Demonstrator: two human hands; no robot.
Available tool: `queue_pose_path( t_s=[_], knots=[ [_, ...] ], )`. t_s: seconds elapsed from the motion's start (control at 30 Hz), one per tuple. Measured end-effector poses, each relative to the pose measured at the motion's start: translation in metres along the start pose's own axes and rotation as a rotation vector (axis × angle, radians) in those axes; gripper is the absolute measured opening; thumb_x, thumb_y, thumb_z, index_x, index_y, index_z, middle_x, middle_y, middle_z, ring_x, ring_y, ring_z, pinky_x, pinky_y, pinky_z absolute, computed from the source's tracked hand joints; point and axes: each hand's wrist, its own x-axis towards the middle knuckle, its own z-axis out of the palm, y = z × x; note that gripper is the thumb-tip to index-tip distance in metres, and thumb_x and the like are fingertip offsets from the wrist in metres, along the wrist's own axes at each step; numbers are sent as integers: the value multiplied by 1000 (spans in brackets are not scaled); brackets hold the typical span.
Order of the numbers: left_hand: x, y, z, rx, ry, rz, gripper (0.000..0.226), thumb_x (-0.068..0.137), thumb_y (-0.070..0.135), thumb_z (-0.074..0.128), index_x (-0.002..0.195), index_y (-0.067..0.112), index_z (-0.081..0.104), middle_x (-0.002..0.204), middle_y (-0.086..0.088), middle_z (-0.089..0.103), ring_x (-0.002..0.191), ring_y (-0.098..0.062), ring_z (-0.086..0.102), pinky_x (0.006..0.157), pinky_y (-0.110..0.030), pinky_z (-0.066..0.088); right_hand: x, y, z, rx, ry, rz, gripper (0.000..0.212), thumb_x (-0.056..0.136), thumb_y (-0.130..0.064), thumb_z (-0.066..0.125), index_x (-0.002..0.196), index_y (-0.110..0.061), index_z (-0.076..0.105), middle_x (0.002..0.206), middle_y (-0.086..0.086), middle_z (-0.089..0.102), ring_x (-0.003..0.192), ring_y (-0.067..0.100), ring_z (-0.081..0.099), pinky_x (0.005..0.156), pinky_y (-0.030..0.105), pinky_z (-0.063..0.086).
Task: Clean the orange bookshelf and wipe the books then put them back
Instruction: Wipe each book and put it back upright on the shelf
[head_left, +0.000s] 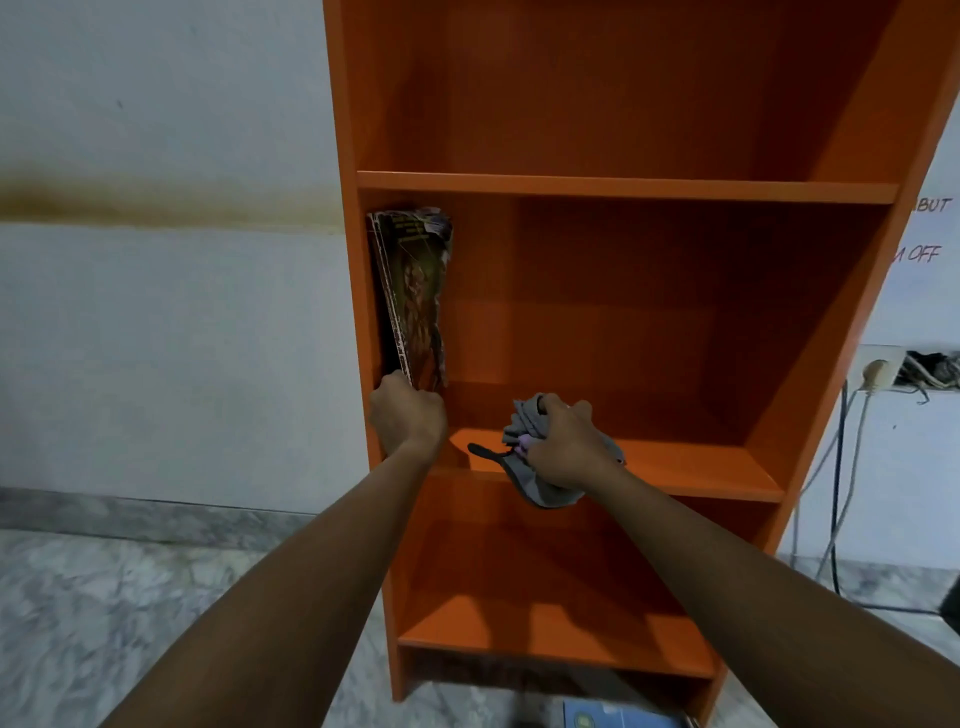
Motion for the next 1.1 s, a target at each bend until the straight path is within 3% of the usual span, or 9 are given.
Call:
queue_pose_path(
  t_s=[0.37, 0.53, 0.67, 0.73, 0.8, 0.83, 0.9, 1.03, 1.1],
  knots=[
    [1, -9, -1, 41, -88, -64, 27, 98, 9, 59, 124, 2, 61, 126, -18, 64, 108, -36, 64, 81, -39, 56, 7, 1, 10, 43, 69, -13, 57, 102, -23, 60, 151, -14, 32, 158, 18, 15, 73, 16, 46, 85, 41, 54],
    [-2, -11, -5, 39, -92, -93, 33, 97, 17, 63, 128, 6, 61, 129, -16, 64, 115, -37, 63, 90, -43, 55, 2, 0, 8, 68, 70, -38, 63, 99, -23, 65, 153, -15, 34, 158, 18, 19, 103, 30, 52, 87, 28, 45],
    [-12, -13, -15, 46, -109, -108, 33, 95, 21, 67, 125, 9, 64, 124, -14, 68, 109, -35, 66, 83, -39, 54, -7, -2, 3, 91, 109, -67, 60, 97, -19, 68, 150, -12, 40, 153, 16, 30, 88, 11, 44, 82, 19, 40],
    [-25, -14, -24, 51, -125, -112, 31, 93, 21, 67, 122, 11, 64, 120, -12, 69, 105, -34, 66, 79, -37, 53, -13, -1, 1, 122, 160, -108, 51, 96, -15, 70, 142, -9, 48, 144, 14, 40, 83, 10, 46, 64, 9, 39],
    [-44, -16, -35, 63, -140, -116, 32, 92, 22, 66, 123, 14, 63, 120, -10, 69, 102, -34, 66, 86, -41, 56, -27, 0, -3, 145, 240, -132, 26, 95, -10, 67, 118, -9, 56, 125, 9, 45, 72, 5, 42, 51, 9, 32],
    [-58, -17, -40, 81, -144, -119, 36, 92, 23, 65, 128, 16, 62, 123, -10, 68, 105, -35, 65, 90, -44, 55, -41, 3, -5, 161, 292, -135, 16, 94, -7, 64, 103, -14, 53, 116, 6, 43, 70, 5, 39, 52, 12, 31],
    [-90, -25, -49, 106, -157, -115, 42, 92, 26, 62, 133, 21, 59, 125, -9, 67, 111, -37, 64, 94, -46, 51, -71, 14, -4, 239, 402, -138, 20, 91, -3, 61, 91, -20, 50, 111, 3, 41, 75, 8, 38, 62, 19, 33],
    [-164, -56, -51, 121, -420, -159, 46, 85, 27, 61, 131, 22, 62, 118, -8, 69, 110, -34, 65, 96, -41, 52, -147, 57, 18, 431, 591, -152, 12, 90, -1, 61, 92, -9, 53, 106, 9, 50, 85, 15, 42, 72, 18, 36],
    [-206, -80, -41, 134, -612, -226, 34, 80, 27, 61, 108, 12, 72, 100, -17, 71, 95, -38, 67, 82, -45, 56, -181, 95, 38, 449, 528, -54, 17, 90, 1, 60, 88, -15, 57, 89, 5, 51, 75, 19, 44, 68, 25, 35]
  ],
)
